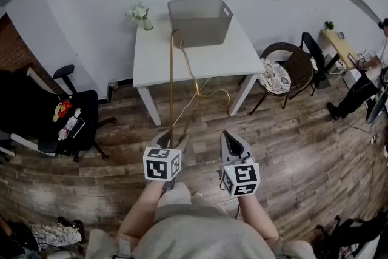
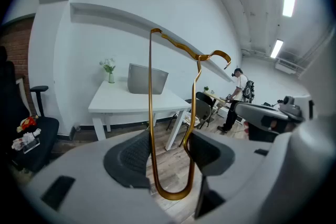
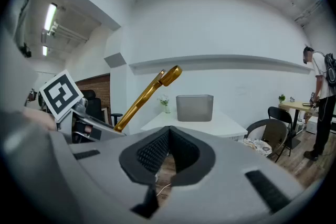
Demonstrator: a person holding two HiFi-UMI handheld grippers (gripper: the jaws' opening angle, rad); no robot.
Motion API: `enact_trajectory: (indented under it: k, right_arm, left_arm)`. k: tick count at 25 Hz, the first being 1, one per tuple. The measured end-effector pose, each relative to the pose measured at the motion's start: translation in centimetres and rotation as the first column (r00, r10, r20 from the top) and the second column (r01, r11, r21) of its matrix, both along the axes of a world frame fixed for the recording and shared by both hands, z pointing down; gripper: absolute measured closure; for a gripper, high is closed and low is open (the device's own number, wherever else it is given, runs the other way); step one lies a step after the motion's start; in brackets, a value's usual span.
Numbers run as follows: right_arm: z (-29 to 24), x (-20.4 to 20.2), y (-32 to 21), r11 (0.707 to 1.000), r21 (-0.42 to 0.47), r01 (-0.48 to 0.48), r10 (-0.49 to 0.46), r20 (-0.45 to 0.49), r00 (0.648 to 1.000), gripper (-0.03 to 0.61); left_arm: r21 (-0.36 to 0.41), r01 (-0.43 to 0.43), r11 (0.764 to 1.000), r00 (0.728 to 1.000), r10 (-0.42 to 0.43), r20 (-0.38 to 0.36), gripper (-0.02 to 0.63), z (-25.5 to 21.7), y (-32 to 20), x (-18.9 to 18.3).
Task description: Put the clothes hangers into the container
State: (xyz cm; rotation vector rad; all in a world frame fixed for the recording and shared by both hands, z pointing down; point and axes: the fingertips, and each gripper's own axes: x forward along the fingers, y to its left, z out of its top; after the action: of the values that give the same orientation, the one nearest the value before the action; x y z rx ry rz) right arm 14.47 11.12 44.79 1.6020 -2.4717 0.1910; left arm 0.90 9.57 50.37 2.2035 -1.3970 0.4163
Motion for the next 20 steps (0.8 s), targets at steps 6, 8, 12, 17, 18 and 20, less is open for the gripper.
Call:
enact_trajectory:
  k: [6,8,12,17,18,20]
  right_arm:
    - [-0.7,-0.1,1.4,0.999,0.042,-0.013,0.012,0.011,1.0,0.583]
    - [-0.8,0.0,1.6,0.999,0.044,-0.018,0.017,0.019,1.0,0.583]
    - [-0.7,-0.3,2.0,0.999,0.039,-0.006,0.005,0.015,1.0,0.583]
    - [-0.5,-0.2,2.2,0.999,0.044,0.002,-0.003,0.012,1.0,0.583]
    - [-0.5,-0.1,2.2,0.999,0.046,0.006,-0.006,0.013,1.0,0.583]
    - [-0.4,0.1,2.3,0.999,0.049,0.021,-0.022,0.012,1.0,0.583]
  left_arm:
    - [0.016,0.007,1.0,1.0,-0.007,0.006,0.391,-0.4,1.3,-1.2]
    - [0.018,0.008,1.0,1.0,-0.008,0.004,0.391,-0.5,1.7,-1.2]
    - [0.029,0.015,0.999,1.0,-0.015,-0.01,0.391,-0.9,2.0,-1.0]
    - [0.037,0.01,0.999,1.0,-0.01,-0.001,0.391,-1.1,2.4,-0.7]
    - [0.036,0.011,0.999,1.0,-0.011,-0.002,0.391,-1.0,2.4,-0.6]
    - [0.035,0.017,0.999,1.0,-0.017,-0.003,0.391,-0.9,2.5,-0.3]
